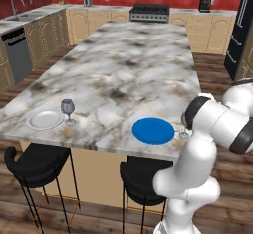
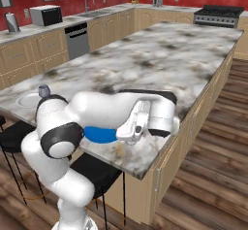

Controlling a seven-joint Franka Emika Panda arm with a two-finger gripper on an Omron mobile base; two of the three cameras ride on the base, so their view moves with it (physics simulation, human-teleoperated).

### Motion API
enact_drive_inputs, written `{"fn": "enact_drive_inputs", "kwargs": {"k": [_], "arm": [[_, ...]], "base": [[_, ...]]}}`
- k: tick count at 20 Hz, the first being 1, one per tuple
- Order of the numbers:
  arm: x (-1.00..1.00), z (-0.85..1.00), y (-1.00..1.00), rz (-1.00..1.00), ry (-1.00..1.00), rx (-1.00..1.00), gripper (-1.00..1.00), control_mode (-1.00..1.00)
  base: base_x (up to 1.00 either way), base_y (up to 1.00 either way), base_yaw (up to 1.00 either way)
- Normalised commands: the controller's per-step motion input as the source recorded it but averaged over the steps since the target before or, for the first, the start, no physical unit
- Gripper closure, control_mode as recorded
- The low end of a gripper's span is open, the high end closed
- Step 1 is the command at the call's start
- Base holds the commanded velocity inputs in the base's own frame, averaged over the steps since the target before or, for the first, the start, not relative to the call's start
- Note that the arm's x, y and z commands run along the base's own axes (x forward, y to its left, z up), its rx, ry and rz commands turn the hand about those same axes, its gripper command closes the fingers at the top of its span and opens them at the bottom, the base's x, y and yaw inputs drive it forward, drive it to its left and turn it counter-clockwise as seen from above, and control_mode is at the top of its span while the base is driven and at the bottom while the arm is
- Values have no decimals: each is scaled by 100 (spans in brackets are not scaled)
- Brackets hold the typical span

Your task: Retrieve the wine glasses from the counter and place one next to each plate.

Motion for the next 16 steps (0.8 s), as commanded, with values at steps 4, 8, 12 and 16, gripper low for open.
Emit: {"fn": "enact_drive_inputs", "kwargs": {"k": [4, 8, 12, 16], "arm": [[-25, 99, 56, -5, -15, -14, -100, -100], [-59, 100, 56, -2, -22, -9, -100, -100], [-92, 100, 45, 0, -26, 0, -100, -100], [-98, 100, 39, 0, -27, 0, -100, -100]], "base": [[0, 0, 0], [0, 0, 0], [0, 0, 0], [0, 0, 0]]}}
